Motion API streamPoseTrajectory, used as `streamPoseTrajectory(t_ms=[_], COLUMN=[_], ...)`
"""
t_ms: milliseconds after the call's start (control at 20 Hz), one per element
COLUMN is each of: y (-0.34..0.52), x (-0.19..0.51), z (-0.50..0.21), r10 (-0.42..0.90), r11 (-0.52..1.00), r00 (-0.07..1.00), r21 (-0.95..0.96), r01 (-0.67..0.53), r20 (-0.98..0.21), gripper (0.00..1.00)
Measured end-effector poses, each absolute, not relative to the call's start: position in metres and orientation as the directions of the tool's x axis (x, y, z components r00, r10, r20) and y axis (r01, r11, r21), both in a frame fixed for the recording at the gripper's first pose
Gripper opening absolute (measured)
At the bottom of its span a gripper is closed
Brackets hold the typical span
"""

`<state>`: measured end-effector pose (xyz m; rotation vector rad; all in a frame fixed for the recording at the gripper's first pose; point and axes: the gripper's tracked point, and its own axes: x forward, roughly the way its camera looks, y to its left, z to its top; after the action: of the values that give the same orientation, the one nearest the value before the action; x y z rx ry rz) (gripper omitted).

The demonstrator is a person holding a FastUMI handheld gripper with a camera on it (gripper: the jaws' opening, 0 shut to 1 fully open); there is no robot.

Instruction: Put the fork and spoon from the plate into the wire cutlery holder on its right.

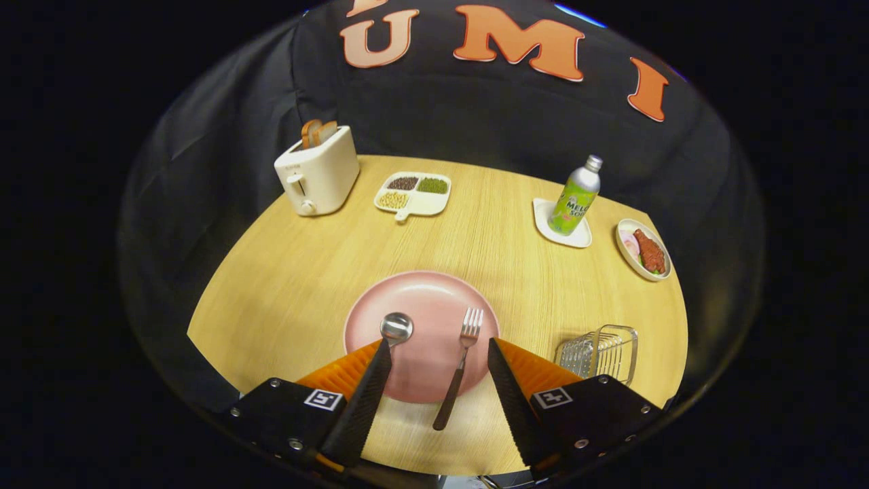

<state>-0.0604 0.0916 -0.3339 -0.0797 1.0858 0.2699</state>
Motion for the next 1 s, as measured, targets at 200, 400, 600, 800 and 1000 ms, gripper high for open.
streamPoseTrajectory(t_ms=[200,400,600,800,1000], y=[0.084,0.079,0.075,0.071,0.071], x=[-0.069,-0.074,-0.077,-0.081,-0.083], z=[-0.357,-0.377,-0.394,-0.410,-0.427], r10=[0.172,0.165,0.153,0.131,0.124], r11=[0.962,0.962,0.962,0.959,0.963], r00=[0.369,0.305,0.251,0.189,0.129], r21=[0.074,0.085,0.086,0.076,0.088], r01=[-0.265,-0.259,-0.260,-0.273,-0.255], r20=[-0.914,-0.938,-0.956,-0.973,-0.984], gripper=[0.80,0.74,0.68,0.59,0.47])
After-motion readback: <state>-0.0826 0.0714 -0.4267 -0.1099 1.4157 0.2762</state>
